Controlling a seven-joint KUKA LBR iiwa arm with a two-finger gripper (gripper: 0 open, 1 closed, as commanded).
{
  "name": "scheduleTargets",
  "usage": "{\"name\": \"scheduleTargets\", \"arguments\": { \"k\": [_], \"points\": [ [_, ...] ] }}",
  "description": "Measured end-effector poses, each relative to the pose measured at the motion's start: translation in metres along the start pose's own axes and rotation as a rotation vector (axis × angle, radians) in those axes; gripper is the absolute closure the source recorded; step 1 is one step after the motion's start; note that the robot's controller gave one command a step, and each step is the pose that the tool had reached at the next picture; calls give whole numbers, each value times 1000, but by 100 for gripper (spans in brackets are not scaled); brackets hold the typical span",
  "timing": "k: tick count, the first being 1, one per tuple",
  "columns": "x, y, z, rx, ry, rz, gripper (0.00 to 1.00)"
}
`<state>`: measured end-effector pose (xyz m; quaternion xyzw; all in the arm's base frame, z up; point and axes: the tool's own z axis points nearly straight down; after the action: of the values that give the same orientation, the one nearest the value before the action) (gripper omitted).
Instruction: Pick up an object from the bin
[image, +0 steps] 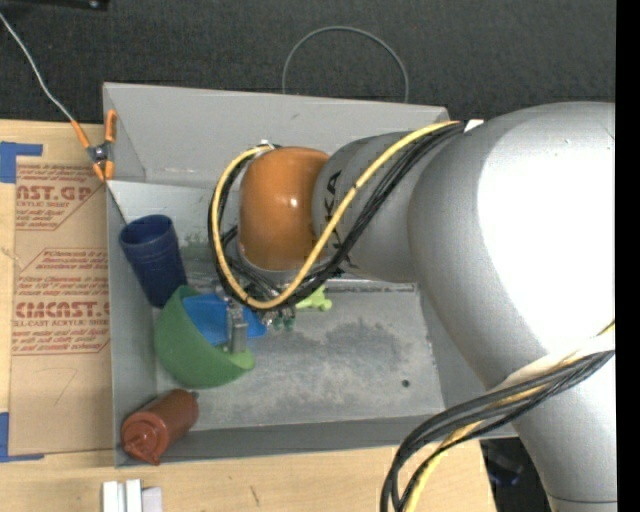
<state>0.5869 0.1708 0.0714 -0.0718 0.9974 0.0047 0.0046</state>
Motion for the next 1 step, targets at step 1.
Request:
{"name": "scheduleTargets", "arguments": {
  "k": [1],
  "points": [
    [0,0,0,0,0,0,100]
  ]
}}
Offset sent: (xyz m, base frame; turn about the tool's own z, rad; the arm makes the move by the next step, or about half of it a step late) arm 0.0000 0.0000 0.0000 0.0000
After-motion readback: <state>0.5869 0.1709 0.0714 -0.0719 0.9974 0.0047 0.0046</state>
